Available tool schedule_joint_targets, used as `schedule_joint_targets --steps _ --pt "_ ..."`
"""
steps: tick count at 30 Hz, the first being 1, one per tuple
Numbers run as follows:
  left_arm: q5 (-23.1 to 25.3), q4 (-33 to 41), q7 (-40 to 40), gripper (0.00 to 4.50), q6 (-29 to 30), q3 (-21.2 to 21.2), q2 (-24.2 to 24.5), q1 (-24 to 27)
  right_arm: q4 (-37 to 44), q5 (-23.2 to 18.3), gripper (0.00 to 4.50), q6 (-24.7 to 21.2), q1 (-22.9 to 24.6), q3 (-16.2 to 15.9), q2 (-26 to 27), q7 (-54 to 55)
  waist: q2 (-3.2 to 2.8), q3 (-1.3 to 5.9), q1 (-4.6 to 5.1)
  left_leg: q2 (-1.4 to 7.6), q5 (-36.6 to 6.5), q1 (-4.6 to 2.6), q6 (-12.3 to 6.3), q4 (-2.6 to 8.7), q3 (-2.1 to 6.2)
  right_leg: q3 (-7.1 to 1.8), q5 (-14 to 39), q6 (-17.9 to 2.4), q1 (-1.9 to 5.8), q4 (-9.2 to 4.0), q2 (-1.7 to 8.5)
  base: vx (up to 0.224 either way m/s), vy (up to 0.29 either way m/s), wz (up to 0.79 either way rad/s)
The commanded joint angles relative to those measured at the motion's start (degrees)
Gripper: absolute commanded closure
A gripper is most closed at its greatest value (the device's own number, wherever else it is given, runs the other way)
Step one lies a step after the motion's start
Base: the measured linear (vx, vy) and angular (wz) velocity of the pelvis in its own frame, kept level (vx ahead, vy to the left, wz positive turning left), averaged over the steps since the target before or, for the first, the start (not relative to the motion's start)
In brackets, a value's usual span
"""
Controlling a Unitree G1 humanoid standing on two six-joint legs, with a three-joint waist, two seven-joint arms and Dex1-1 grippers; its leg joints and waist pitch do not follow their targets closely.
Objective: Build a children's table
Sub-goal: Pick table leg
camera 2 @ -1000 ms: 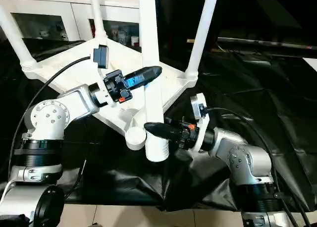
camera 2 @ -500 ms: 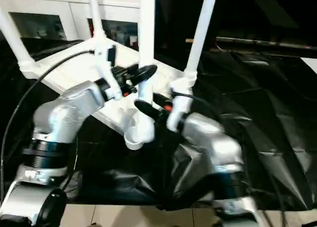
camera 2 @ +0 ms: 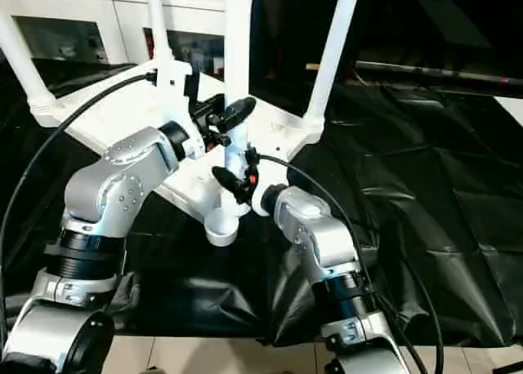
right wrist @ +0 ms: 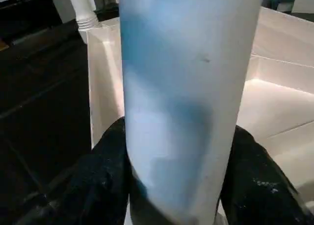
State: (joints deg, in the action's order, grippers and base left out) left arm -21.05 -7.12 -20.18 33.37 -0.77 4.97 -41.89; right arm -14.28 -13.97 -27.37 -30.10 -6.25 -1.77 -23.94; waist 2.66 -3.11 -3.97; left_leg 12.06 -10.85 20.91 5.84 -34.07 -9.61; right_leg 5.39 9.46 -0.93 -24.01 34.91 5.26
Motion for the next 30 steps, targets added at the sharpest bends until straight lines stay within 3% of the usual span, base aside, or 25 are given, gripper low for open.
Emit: schedule_joint_targets --steps 1,8,9,11,13,15,17,19,20,23,24,25,29,30 --pt "1.06 0.18 0.52 2.68 -0.15 0.25 0.26 -0.6 -0.17 -0.17 2.55 1.24 -0.79 0.72 -0.52 -0.47 0.11 4.14 0.14 0.51 -5.67 0.08 -0.45 3.71 -0.46 -2.88 9.51 -7.37 4.06 -3.54 2.32 0.0 0.0 0.0" --pt "1.08 -0.1 0.09 2.68 0.14 0.22 0.88 -0.69 0.1 -1.22 2.59 2.18 -0.79 0.85 -0.61 -3.14 0.05 4.08 0.51 0.55 -6.18 0.07 -0.69 3.69 -0.42 -2.84 10.44 -7.49 3.99 -3.66 2.28 0.0 0.0 0.0" --pt "-1.17 0.09 -1.83 2.12 2.64 0.79 1.3 -0.71 0.98 -2.84 2.59 1.9 -0.6 1.06 -1.2 -5.87 -0.07 4.15 0.5 0.51 -5.88 0.04 -0.69 3.64 -0.42 -2.83 9.9 -7.72 4.05 -3.52 2.27 0.0 0.0 0.0" --pt "-4.72 0.48 -4.42 1.98 5.37 2.05 1.47 -0.67 2.49 -5.17 2.59 1.33 -0.23 1.28 -2.12 -9.85 -0.14 4.16 0.38 0.52 -6.08 -0.01 -0.95 3.58 -0.43 -2.84 9.3 -8.22 4.1 -3.45 2.29 0.0 0.0 0.0" --pt "-10.45 0.12 -9.75 1.98 6.31 4.74 1.56 -0.51 6.46 -9.72 2.59 -0.75 1.15 0.53 -5.01 -18.9 0.01 4.24 0.22 0.4 -5.48 0.11 -2.49 3.36 -0.53 -2.82 7.34 -9.44 4.43 -3.33 2.23 0.0 0.0 0.0" --pt "-13.17 -0.8 -12.85 1.76 6.15 6.37 1.88 -0.63 8.41 -12.78 2.6 -2.8 1.8 0.92 -6.61 -23.34 -0.05 4.18 0.08 0.55 -5.04 0.09 -3.62 3.41 -0.45 -2.79 5.86 -10.98 4.34 -3.19 2.18 0.0 0.0 0.0" --pt "-14.94 -1.08 -14.99 1.62 7.28 6.94 2.39 -0.65 9.0 -14.07 2.6 -3.68 1.96 1.22 -7.26 -25.09 0.02 4.13 0.12 0.55 -5.61 0.0 -3.44 3.44 -0.49 -2.73 6.78 -11.25 4.29 -3.31 2.2 0.0 0.0 0.0" --pt "-20.19 -1.74 -24.92 1.62 12.69 6.96 5.97 -0.22 11.28 -16.72 2.6 -5.95 2.73 -0.03 -11.41 -33.02 -0.04 4.02 0.0 0.36 -7.47 -0.08 -2.96 3.45 -0.58 -2.68 11.21 -10.42 4.33 -3.73 2.26 0.0 0.0 0.0" --pt "-20.41 -2.07 -26.25 1.62 13.27 6.7 6.61 -0.24 11.59 -17.07 2.6 -6.25 2.83 -0.26 -12.08 -34.13 -0.39 3.92 -0.04 0.51 -7.88 -0.17 -2.79 3.61 -0.43 -2.69 12.42 -9.93 4.25 -3.77 2.15 0.0 0.0 0.0" --pt "-20.11 -2.65 -27.83 1.62 13.27 6.15 7.42 -0.42 11.65 -17.69 2.6 -6.58 2.76 -0.33 -12.86 -35.39 -0.21 3.91 0.12 0.6 -8.13 -0.1 -2.14 3.64 -0.39 -2.64 13.22 -9.47 4.14 -3.98 2.28 0.0 0.0 0.0" --pt "-20.58 -3.52 -28.55 1.9 13.13 6.42 7.75 -0.8 11.9 -18.52 2.6 -7.12 2.76 -0.5 -13.8 -36.8 -0.13 3.99 0.05 0.58 -8.06 -0.03 -1.72 3.59 -0.36 -2.62 13.97 -9.34 4.21 -4.03 2.43 0.0 0.0 0.0" --pt "-20.76 -3.72 -28.51 1.9 13.1 6.61 7.71 -0.91 11.98 -18.65 2.6 -7.23 2.76 -0.52 -13.93 -37.0 -0.39 4.0 -0.01 0.57 -8.08 -0.1 -1.63 3.6 -0.34 -2.62 14.05 -9.35 4.18 -4.01 2.39 0.0 0.0 0.0" --pt "-22.49 -4.28 -29.49 2.03 13.35 7.45 7.75 -1.34 12.6 -19.15 2.61 -7.98 2.94 -0.59 -14.61 -38.06 -0.32 4.1 -0.05 0.64 -7.8 -0.1 -1.41 3.55 -0.34 -2.6 13.04 -9.64 4.16 -3.93 2.34 0.0 0.0 0.0" --pt "-22.83 -4.37 -29.73 2.29 13.45 7.77 7.63 -1.42 12.93 -19.17 2.61 -8.13 3.11 -0.83 -14.98 -38.38 -0.31 4.11 -0.04 0.6 -7.56 -0.08 -1.44 3.54 -0.34 -2.6 12.48 -9.79 4.19 -3.87 2.28 0.0 0.0 0.0"
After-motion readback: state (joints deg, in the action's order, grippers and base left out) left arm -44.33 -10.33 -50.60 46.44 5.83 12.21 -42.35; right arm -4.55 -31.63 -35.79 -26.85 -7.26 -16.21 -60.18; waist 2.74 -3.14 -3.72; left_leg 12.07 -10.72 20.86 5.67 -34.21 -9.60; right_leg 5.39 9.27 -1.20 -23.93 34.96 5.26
